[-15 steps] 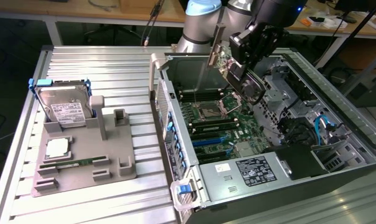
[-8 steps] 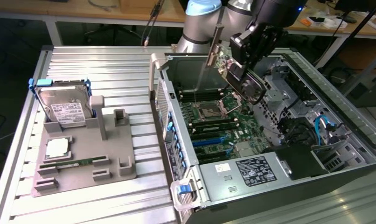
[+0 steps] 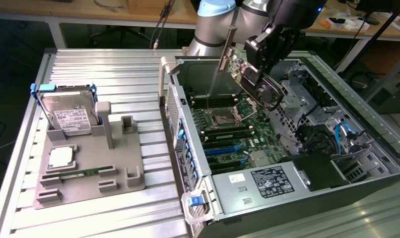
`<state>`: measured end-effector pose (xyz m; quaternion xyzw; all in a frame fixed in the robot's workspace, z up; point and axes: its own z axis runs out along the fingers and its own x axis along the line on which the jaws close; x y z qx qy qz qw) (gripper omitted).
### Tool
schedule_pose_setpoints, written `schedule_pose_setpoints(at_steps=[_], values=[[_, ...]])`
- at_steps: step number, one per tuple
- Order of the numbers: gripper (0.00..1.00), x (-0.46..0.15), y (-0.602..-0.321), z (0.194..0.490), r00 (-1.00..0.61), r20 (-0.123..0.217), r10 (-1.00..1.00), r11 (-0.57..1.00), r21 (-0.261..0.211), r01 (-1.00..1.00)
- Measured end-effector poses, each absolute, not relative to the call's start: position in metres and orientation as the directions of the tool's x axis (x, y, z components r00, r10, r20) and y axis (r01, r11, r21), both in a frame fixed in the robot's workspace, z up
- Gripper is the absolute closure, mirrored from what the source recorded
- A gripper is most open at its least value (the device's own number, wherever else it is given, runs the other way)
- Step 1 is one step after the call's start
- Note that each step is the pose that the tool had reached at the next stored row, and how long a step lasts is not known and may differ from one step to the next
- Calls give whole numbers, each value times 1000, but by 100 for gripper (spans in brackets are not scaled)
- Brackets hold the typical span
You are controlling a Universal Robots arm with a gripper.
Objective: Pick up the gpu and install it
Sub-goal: 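Insert the gpu into the slot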
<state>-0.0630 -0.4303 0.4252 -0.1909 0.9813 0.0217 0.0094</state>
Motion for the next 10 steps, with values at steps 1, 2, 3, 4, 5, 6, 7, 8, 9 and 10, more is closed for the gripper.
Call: schedule_pose_setpoints(at_steps=[1, 2, 3, 4, 5, 6, 7, 8, 9, 10], values=[[73, -63, -430, 425, -925, -27, -379, 924, 39, -380], [73, -63, -430, 425, -923, -27, -384, 922, 39, -385], [73, -63, -430, 425, -921, -27, -388, 920, 39, -389], [73, -63, -430, 425, -919, -27, -393, 918, 39, -394], [73, -63, -430, 425, -918, -27, -397, 917, 39, -397], [73, -63, -430, 425, -916, -27, -400, 915, 39, -401], [73, -63, -430, 425, -914, -27, -404, 914, 39, -405], [73, -63, -430, 425, -913, -27, -407, 912, 39, -408], [73, -63, -430, 425, -911, -27, -411, 910, 39, -412], [73, -63, -430, 425, -910, -27, -415, 909, 39, -416]])
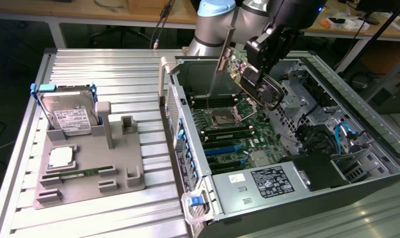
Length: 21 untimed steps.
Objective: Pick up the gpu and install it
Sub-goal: 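Insert the gpu into the slot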
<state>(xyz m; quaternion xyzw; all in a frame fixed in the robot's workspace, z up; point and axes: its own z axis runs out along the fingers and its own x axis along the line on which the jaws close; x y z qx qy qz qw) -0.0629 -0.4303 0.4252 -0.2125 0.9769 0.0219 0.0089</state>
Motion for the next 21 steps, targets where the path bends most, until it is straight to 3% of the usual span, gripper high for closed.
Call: schedule_pose_setpoints(at_steps=[21], values=[[73, -63, -430, 425, -874, -27, -485, 873, 39, -486]])
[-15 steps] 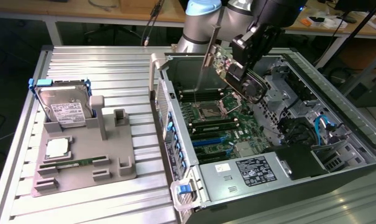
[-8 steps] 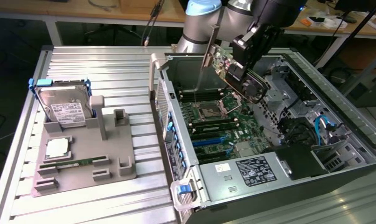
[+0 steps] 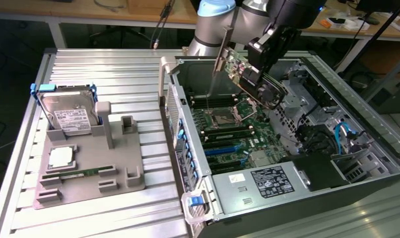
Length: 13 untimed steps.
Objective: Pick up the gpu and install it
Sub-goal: 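Insert the gpu into the slot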
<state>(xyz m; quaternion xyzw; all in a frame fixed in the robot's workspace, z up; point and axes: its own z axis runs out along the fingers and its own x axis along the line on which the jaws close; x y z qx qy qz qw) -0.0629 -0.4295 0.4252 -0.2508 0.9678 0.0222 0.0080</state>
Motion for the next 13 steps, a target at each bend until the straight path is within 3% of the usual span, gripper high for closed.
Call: schedule_pose_setpoints(at_steps=[13], values=[[73, -63, -429, 425, -854, -27, -520, 853, 39, -520]])
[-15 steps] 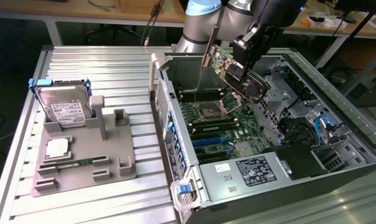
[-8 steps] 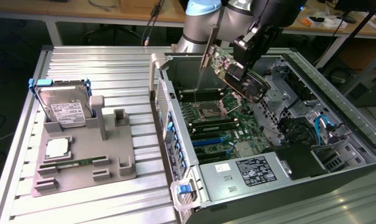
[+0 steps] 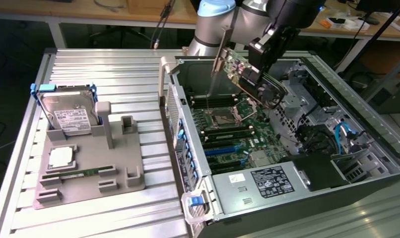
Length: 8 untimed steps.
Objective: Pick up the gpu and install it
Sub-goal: 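Insert the gpu into the slot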
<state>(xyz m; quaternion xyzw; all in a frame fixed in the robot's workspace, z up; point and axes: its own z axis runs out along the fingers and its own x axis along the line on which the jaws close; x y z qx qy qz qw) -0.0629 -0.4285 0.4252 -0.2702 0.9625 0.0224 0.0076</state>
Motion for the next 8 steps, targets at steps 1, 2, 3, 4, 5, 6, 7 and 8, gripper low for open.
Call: schedule_pose_setpoints(at_steps=[1, 2, 3, 4, 5, 6, 7, 8], values=[[73, -63, -428, 425, -851, -27, -524, 850, 39, -525], [73, -63, -428, 425, -849, -27, -528, 848, 39, -529], [73, -63, -428, 425, -847, -27, -531, 846, 39, -532], [73, -63, -428, 425, -846, -27, -533, 845, 39, -534], [73, -63, -428, 425, -843, -27, -537, 842, 39, -537], [73, -63, -427, 425, -840, -27, -541, 840, 39, -542], [73, -63, -427, 425, -839, -27, -544, 838, 39, -544], [73, -63, -427, 425, -837, -27, -546, 836, 39, -547]])
